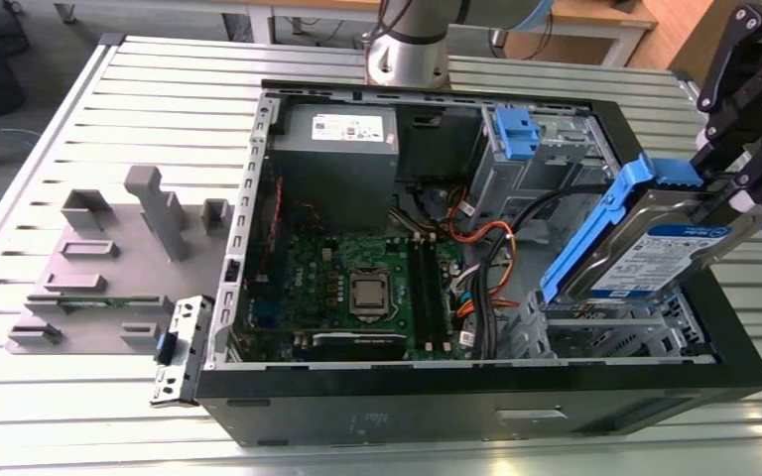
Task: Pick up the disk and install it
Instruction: 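Pick up the disk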
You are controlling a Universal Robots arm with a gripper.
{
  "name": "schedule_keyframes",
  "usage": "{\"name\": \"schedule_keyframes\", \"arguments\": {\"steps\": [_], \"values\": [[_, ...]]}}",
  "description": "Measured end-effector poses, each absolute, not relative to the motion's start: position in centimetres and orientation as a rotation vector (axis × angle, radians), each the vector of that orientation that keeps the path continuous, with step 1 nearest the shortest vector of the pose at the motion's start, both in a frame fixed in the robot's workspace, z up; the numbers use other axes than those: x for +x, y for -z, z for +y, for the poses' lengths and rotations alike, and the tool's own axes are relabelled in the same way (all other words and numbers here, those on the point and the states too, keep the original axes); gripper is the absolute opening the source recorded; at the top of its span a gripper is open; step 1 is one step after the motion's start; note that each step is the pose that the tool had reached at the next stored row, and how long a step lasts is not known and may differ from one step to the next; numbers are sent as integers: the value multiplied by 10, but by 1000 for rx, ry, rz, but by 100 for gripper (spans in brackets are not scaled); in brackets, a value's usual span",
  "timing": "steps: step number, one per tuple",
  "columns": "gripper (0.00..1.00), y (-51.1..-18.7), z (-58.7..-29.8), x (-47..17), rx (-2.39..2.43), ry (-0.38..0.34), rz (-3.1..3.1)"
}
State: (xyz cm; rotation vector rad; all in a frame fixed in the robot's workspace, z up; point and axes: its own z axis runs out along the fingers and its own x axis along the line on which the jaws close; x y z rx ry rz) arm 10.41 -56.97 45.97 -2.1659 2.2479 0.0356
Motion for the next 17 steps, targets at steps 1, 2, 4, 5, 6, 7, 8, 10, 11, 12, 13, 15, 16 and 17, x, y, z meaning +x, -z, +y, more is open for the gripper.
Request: {"name": "schedule_keyframes", "arguments": {"steps": [1, 2, 4, 5, 6, 7, 8, 10, 11, 12, 13, 15, 16, 17], "values": [[35, -459, -570, 104, -2166, -35, 2248], [35, -459, -570, 104, -2166, -36, 2248], [35, -458, -570, 104, -2166, -35, 2248], [35, -457, -570, 104, -2166, -35, 2248], [35, -456, -570, 104, -2166, -36, 2248], [35, -455, -570, 104, -2166, -35, 2248], [35, -455, -570, 104, -2166, -35, 2248], [35, -455, -571, 104, -2166, -35, 2248], [35, -455, -571, 104, -2166, -36, 2248], [35, -455, -572, 104, -2166, -35, 2248], [35, -455, -573, 104, -2166, -35, 2248], [35, -454, -573, 104, -2166, -36, 2248], [35, -454, -573, 104, -2166, -35, 2248], [35, -453, -573, 104, -2166, -35, 2248]]}}
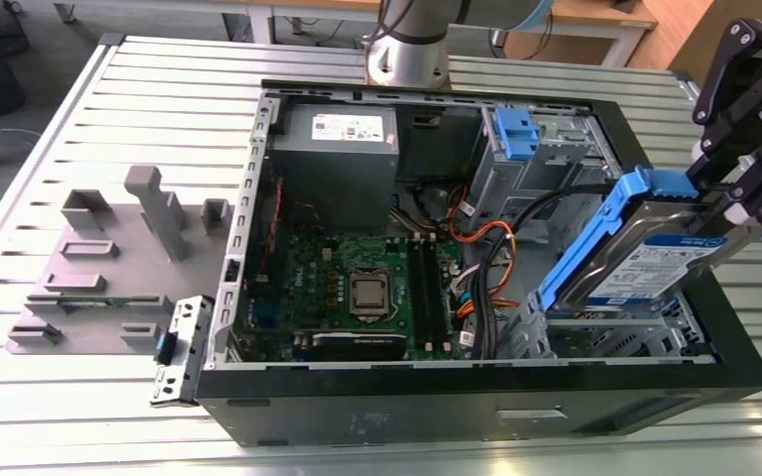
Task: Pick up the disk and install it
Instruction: 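Pick up the disk, then insert the disk into the insertion slot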
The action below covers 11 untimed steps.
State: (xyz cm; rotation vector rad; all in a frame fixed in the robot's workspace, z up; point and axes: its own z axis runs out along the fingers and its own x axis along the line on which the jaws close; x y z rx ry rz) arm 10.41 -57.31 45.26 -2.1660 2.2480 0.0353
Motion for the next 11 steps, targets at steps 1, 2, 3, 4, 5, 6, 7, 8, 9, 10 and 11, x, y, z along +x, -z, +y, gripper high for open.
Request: {"name": "schedule_keyframes", "arguments": {"steps": [1, 2, 3, 4, 5, 6, 7, 8, 9, 10, 11], "values": [[35, -452, -573, 104, -2166, -35, 2248], [35, -451, -573, 104, -2166, -35, 2248], [35, -450, -573, 104, -2166, -35, 2248], [35, -449, -574, 104, -2166, -35, 2248], [35, -448, -574, 104, -2166, -35, 2248], [35, -447, -574, 104, -2166, -35, 2248], [35, -446, -574, 104, -2166, -35, 2248], [35, -445, -574, 104, -2166, -35, 2248], [35, -444, -574, 104, -2166, -35, 2248], [35, -443, -574, 104, -2166, -35, 2248], [35, -442, -574, 104, -2166, -36, 2248]]}}
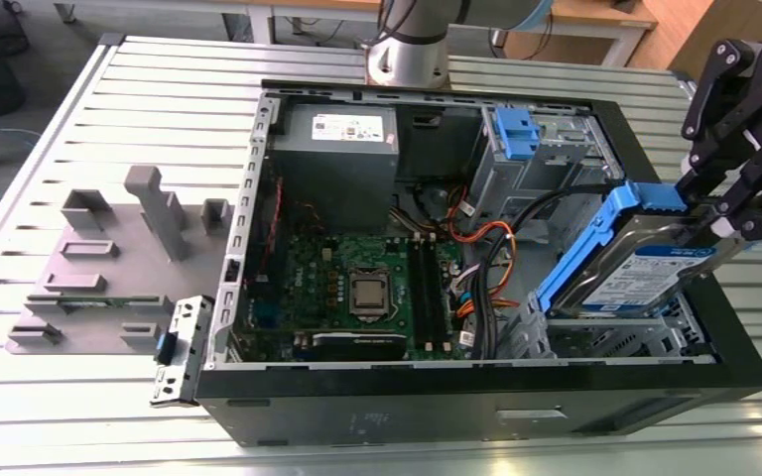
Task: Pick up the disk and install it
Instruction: 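Insert the disk into the insertion slot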
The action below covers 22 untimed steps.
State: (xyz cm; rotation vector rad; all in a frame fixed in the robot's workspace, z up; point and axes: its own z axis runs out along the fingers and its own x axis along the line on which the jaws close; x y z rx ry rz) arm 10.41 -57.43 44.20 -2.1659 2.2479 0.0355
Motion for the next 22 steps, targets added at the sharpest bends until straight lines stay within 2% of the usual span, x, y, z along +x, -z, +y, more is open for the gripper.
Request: {"name": "schedule_keyframes", "arguments": {"steps": [22], "values": [[35, -418, -575, 104, -2167, -34, 2249]]}}
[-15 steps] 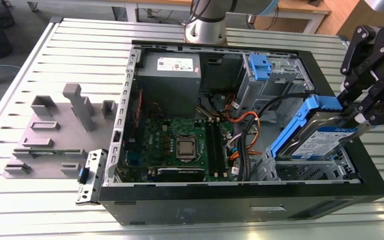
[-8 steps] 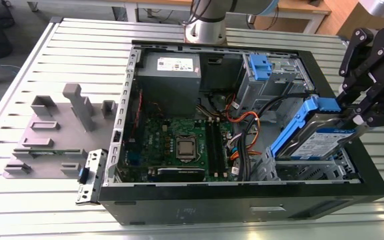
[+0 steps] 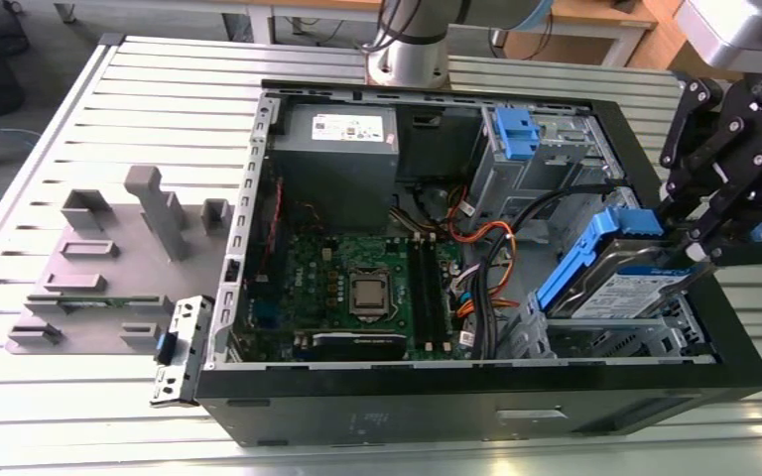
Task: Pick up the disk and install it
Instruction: 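Insert the disk into the insertion slot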
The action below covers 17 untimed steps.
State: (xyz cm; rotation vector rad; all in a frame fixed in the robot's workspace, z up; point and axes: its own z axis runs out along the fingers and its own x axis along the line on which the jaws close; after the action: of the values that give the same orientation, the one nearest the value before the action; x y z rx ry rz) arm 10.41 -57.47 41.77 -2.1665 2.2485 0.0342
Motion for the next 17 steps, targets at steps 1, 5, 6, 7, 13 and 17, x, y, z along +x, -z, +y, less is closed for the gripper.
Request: {"name": "schedule_keyframes", "arguments": {"steps": [1, 5, 6, 7, 13, 17], "values": [[35, -416, -575, 104, -2166, -34, 2249], [35, -409, -575, 104, -2167, -34, 2249], [35, -407, -575, 104, -2167, -33, 2249], [35, -405, -575, 104, -2167, -33, 2249], [35, -394, -575, 104, -2168, -32, 2250], [35, -387, -575, 104, -2168, -31, 2250]]}}
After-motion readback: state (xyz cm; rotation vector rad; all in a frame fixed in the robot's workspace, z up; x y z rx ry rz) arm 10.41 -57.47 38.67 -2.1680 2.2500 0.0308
